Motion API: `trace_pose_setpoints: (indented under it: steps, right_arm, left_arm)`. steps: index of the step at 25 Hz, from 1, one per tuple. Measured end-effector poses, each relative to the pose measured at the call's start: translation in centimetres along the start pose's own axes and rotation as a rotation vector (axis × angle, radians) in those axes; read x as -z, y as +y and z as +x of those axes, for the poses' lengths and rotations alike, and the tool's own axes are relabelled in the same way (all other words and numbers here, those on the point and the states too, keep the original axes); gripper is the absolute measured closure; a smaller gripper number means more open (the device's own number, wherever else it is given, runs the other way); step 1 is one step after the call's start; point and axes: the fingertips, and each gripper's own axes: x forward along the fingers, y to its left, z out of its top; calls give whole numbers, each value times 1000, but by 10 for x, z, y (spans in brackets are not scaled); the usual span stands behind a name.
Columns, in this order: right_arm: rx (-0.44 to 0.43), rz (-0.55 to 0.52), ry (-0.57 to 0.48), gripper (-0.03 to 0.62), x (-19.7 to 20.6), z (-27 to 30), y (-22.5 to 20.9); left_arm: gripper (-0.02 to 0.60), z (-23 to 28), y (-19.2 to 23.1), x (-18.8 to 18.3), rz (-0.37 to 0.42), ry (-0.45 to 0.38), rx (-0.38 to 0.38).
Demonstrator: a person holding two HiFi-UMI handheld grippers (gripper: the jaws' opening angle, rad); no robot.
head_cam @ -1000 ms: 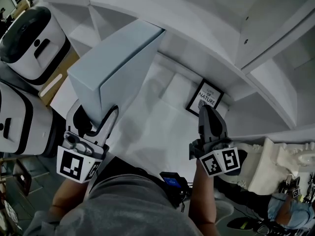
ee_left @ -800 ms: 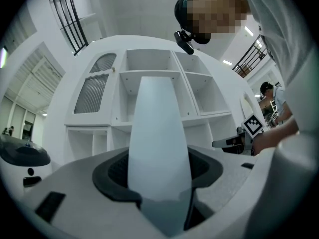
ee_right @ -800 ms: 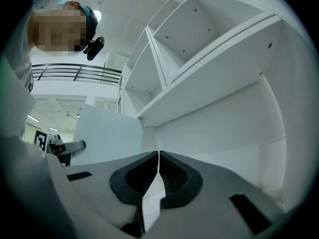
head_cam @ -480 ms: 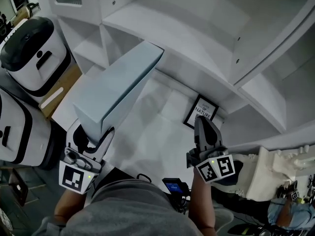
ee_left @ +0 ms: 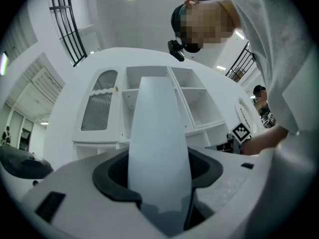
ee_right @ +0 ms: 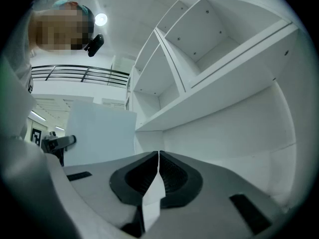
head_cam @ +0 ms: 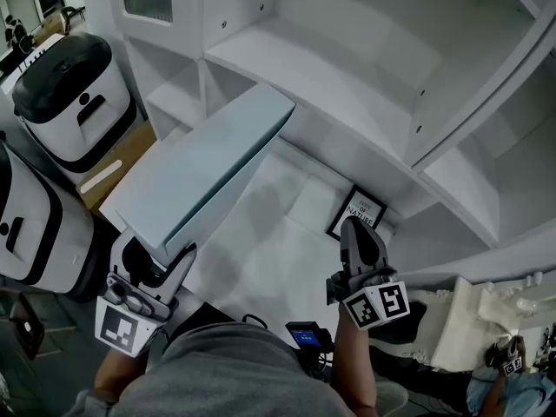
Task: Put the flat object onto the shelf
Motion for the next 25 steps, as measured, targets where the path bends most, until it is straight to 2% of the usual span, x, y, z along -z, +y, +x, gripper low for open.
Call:
trace_pose_setpoints:
  steps: [11, 18, 23, 25]
  right_arm:
    - [-17, 2, -23, 563, -6, 0, 6]
    - [-9, -5, -38, 563, -12, -2, 8]
    - [7, -12, -40, 563, -15, -7, 5]
    - [16, -14, -43, 563, -17, -8, 2]
  left_arm:
    - [310, 6, 15, -68, 33, -93, 46]
    - [310, 19, 20, -100, 106, -105, 135]
    - [310, 33, 15, -127, 57, -105, 179]
    - [310, 37, 17, -131, 74, -106, 173]
